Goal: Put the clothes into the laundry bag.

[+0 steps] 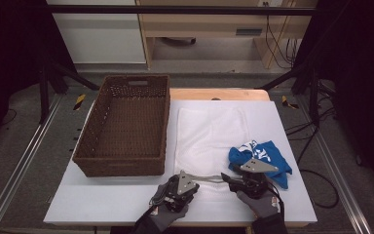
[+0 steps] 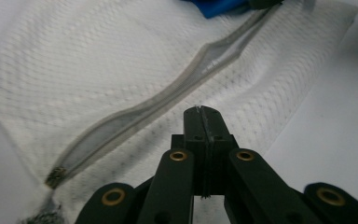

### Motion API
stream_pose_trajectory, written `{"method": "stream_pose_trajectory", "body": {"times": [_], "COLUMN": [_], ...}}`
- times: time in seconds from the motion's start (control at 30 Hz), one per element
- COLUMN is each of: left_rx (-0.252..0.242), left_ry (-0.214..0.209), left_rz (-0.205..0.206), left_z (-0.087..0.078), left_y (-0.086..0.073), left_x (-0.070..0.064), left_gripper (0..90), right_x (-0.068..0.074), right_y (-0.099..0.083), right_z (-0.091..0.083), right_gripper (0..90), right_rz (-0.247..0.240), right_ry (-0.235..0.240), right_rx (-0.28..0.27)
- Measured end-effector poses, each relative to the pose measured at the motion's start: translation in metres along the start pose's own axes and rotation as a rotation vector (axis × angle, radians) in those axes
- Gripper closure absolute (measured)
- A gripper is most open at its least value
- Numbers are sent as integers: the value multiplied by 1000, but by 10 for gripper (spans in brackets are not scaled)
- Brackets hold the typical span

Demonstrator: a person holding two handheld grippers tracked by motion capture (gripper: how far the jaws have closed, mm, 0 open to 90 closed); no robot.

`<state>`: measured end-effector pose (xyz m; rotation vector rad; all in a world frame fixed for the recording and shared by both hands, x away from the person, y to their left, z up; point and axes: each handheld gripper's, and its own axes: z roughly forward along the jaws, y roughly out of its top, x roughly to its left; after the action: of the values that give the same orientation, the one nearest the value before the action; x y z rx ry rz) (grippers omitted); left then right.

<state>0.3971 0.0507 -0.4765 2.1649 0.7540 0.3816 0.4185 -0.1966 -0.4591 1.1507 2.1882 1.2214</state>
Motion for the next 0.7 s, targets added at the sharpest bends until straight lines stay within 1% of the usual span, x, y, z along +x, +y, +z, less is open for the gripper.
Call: {"method": "stream_pose_trajectory", "body": {"times": [0.07,0.13,0.23,0.37,0.4,0.43,0.53,0.6,0.63,0.7], "left_rx": [18,32,31,31,30,26,22,24,23,22], "left_ry": [-4,-7,-4,-1,0,3,4,6,9,11], "left_rz": [2,4,5,9,10,11,10,11,14,14], "left_z": [3,5,7,7,7,8,8,8,8,8], "left_y": [-1,-3,-3,-4,-4,-4,-5,-5,-5,-5], "left_x": [-1,-1,-1,-1,-2,-2,-2,-3,-3,-3], "left_gripper": [900,900,900,900,900,900,900,900,900,900], "right_x": [2,6,8,9,8,9,9,9,9,8], "right_y": [-3,-5,-8,-10,-11,-11,-13,-13,-13,-13], "right_z": [5,11,19,25,26,27,32,34,35,35], "right_gripper": [509,527,557,602,610,614,629,662,687,752], "right_rz": [5,-6,-10,-22,-34,-26,-43,-62,-57,-63], "right_ry": [7,17,17,-4,-13,-15,-26,-36,-39,-55], "right_rx": [23,39,66,84,87,92,106,98,97,98]}}
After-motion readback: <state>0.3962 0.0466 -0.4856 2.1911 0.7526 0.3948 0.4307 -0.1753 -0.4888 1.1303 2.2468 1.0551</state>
